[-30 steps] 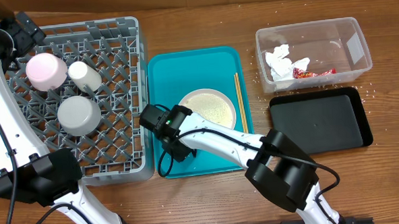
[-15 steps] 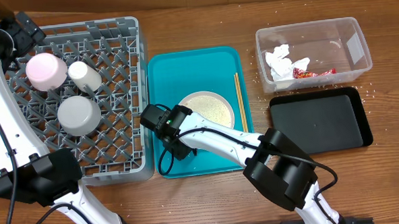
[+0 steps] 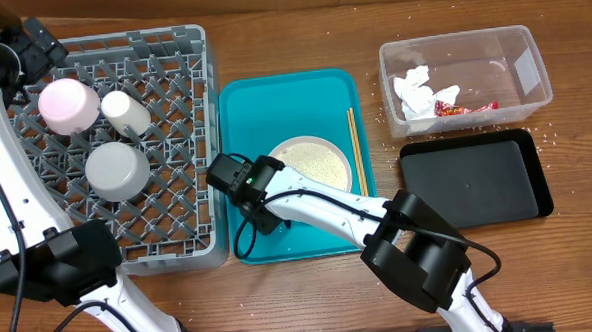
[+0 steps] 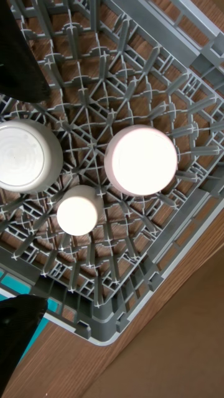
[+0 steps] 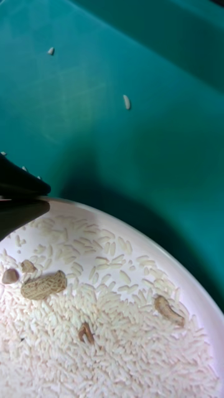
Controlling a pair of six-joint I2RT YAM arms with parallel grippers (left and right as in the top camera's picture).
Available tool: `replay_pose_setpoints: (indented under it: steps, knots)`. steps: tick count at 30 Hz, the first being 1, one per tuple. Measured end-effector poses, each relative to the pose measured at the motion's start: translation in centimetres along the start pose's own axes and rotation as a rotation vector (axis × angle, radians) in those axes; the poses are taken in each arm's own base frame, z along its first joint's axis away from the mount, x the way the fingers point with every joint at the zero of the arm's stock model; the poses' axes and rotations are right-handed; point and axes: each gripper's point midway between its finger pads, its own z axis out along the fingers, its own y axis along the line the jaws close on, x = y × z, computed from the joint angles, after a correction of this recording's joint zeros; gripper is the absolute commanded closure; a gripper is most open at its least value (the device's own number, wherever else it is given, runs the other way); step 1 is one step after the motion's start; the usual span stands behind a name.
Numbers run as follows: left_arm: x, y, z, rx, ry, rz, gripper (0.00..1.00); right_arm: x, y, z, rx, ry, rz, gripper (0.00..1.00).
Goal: Sort waste into correct bins and load items into the dishwasher
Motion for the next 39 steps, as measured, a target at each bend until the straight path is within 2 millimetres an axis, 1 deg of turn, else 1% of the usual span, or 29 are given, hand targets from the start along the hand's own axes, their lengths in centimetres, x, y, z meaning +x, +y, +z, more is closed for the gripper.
replay_pose_setpoints:
  steps: [8,17,23,27,32,34,39]
  knots:
    - [0.0,0.0,0.0,0.0,0.0,0.0,0.0,-2.3,-0.6,-1.6,0.036,-0.066,0.029,0.96]
    - [0.0,0.0,0.0,0.0,0.0,0.0,0.0,-2.5,-1.2,-1.7,0.068,-0.078,0.049,0.96]
    - [0.0,0.0,0.0,0.0,0.0,0.0,0.0,-2.9,-1.0,-1.7,0.055,-0.093,0.063,0.96]
    - [0.0,0.0,0.0,0.0,0.0,0.0,0.0,-2.9,-0.7,-1.2,0.048,-0.085,0.063,0.94]
    - [0.0,0.0,0.0,0.0,0.0,0.0,0.0,-2.8,-0.3,0.3,0.044,-0.065,0.064,0.86]
    - [0.0,0.0,0.0,0.0,0.0,0.0,0.0,-2.6,-0.3,0.7,0.044,-0.057,0.064,0.85]
    - [0.0,0.0,0.0,0.0,0.0,0.0,0.0,-2.8,-0.2,0.8,0.041,-0.065,0.065,0.84]
